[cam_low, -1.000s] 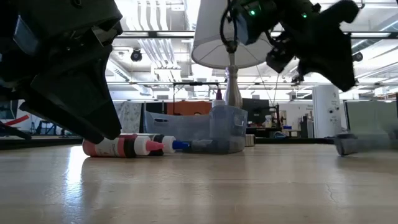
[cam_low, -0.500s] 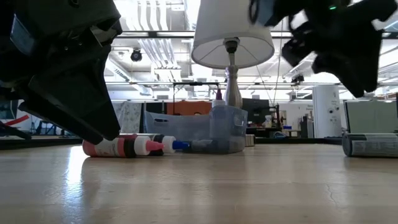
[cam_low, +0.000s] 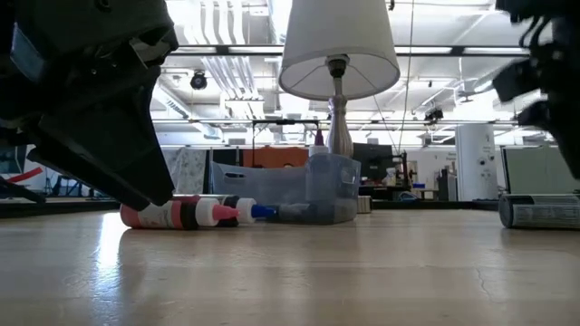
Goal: Pick & Place food coloring
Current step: Put the large black food coloring into the black bin
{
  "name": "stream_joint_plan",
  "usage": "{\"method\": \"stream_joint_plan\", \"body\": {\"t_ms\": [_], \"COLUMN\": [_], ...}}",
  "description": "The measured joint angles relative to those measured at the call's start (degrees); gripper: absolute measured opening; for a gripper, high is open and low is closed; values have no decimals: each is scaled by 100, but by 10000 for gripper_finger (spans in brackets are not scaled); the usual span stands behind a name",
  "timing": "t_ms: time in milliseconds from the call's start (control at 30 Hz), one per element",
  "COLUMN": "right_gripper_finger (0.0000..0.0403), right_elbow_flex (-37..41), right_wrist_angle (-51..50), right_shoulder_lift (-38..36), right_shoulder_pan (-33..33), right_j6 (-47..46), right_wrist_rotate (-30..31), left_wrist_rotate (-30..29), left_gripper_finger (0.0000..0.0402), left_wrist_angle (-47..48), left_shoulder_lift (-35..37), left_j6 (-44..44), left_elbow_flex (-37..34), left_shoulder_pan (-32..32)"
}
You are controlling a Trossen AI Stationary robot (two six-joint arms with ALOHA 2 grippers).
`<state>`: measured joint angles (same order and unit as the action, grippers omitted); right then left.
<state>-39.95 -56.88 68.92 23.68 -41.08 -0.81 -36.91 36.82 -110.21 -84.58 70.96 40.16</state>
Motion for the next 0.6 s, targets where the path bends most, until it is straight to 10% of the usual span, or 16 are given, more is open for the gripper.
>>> {"method": "stream_joint_plan", "body": {"t_ms": [367, 600], "right_gripper_finger": [280, 229], "right_elbow_flex": [509, 646], "right_wrist_angle": [696, 1346], "right_shoulder_lift": [651, 1049], "right_shoulder_pan": [-5, -34], "right_j6": [-238, -361], "right_wrist_rotate": [106, -44], "left_wrist_rotate": [405, 440], "left_gripper_finger": [210, 210], "left_wrist_angle": [4, 6], "left_shoulder_lift": [0, 0], "left_j6": [76, 69], "left_elbow_flex": [-2, -2], "left_shoulder_pan": [0, 0]}}
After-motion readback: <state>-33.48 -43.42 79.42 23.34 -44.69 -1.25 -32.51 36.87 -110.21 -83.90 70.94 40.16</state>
